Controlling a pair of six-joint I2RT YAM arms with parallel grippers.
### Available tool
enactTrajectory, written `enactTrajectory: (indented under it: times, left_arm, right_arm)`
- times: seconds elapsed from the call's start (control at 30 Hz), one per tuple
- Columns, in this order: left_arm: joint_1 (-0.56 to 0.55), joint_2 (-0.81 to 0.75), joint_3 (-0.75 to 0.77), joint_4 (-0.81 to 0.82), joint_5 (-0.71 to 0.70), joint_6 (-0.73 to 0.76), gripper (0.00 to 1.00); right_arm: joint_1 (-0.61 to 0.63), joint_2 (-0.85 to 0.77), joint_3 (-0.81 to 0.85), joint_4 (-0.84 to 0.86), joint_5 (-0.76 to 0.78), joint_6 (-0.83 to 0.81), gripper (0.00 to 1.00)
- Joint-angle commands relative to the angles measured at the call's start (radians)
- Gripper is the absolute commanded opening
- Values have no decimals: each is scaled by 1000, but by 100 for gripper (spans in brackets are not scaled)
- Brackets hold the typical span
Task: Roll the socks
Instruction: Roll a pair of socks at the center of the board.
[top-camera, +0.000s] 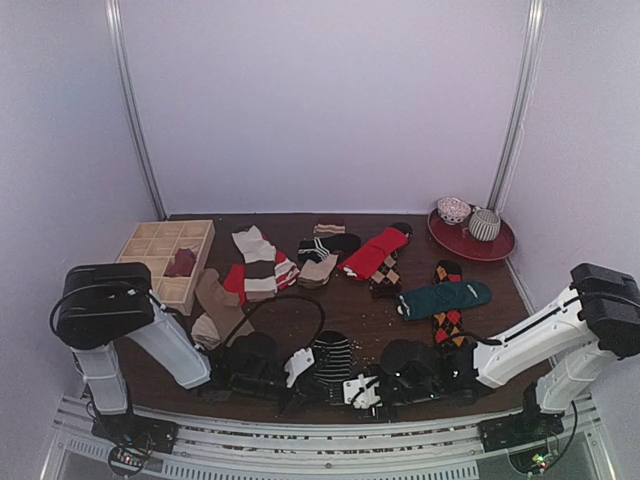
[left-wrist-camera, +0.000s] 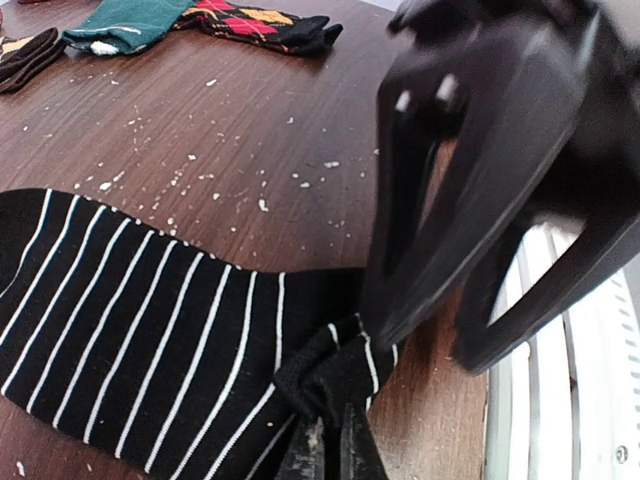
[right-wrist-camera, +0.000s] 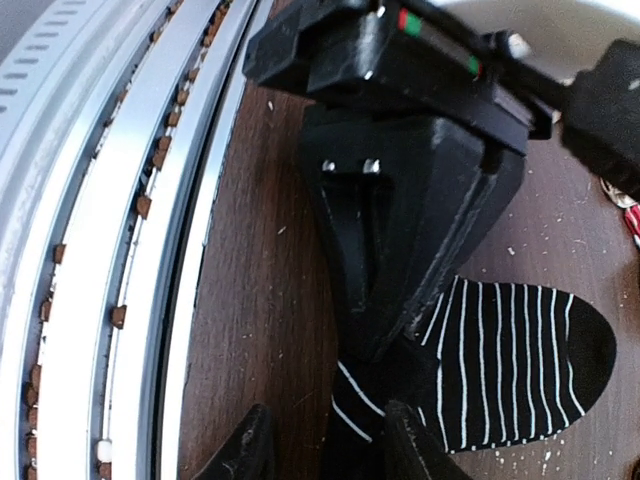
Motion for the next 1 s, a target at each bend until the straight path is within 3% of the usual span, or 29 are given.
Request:
enactTrajectory:
  times: [0.0, 0.27, 0.53, 0.57, 0.6, 0.7, 0.97]
  left_arm:
    - [1, 84, -39, -272, -4, -15, 0]
    - [3, 85, -41, -264, 7, -12, 0]
    - [3, 46, -64, -249, -15, -13, 0]
    - [3, 33, -65, -252, -29, -11, 2]
    - [5, 17, -67, -256, -45, -7, 13]
    - [5, -52, -68, -284, -95, 17, 30]
    - [3, -327, -170, -262, -276, 82, 64]
  right_arm:
    - [5, 62, 46, -41, -4, -35, 38]
    - [2, 129, 83, -72, 68, -31, 36]
    - [-32, 190, 122, -198, 27, 134, 10]
    - [-37, 196, 127, -220, 15, 155, 7]
    - [-44, 202, 136, -243, -2, 175, 4]
    - [-80, 222, 177, -315, -95, 242, 0]
    - [-212, 275, 271, -468, -439, 415, 0]
